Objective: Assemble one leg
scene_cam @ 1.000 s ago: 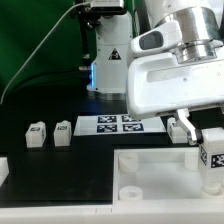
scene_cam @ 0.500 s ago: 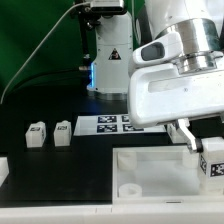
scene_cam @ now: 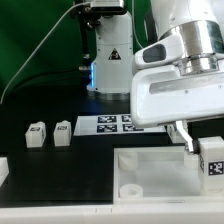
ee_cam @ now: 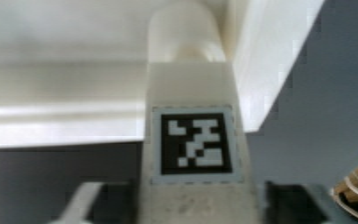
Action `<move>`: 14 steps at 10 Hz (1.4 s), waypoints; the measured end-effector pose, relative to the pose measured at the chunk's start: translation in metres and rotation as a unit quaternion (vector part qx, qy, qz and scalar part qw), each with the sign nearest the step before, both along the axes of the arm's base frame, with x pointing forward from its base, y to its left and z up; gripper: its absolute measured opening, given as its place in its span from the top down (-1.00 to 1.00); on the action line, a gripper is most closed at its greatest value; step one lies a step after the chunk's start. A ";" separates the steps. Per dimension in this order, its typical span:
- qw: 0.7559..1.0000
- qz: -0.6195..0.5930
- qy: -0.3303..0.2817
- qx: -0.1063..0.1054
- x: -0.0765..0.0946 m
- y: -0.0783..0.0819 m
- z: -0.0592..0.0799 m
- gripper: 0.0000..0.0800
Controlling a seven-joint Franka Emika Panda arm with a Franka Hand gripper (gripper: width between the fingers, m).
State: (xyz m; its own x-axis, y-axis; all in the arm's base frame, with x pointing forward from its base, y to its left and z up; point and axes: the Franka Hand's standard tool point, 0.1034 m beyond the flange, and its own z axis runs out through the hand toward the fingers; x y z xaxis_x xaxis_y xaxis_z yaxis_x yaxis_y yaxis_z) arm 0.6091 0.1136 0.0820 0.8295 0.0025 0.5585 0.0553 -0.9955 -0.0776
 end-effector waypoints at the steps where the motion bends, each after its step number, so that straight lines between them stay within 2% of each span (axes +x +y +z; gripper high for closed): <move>1: 1.000 0.000 0.000 0.000 0.000 0.000 0.000 -0.27; 2: 1.000 0.000 0.002 0.000 -0.001 0.000 -0.001 -0.27; 3: 1.000 0.000 0.003 0.000 -0.001 0.000 -0.001 -0.55; 4: 1.000 0.000 0.003 0.000 -0.001 0.000 -0.001 -0.61; 11: 1.000 0.001 0.007 0.000 -0.001 0.000 -0.003 -0.62; 12: 0.999 0.005 0.038 0.005 0.000 0.004 -0.001 -0.62; 13: 0.999 0.008 0.050 0.009 0.009 0.005 0.009 -0.62; 14: 0.996 0.011 0.084 0.014 0.015 0.005 0.012 -0.62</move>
Offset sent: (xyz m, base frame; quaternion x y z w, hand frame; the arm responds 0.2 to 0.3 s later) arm 0.0000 0.0000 0.0000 0.0000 0.0000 0.0000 1.0000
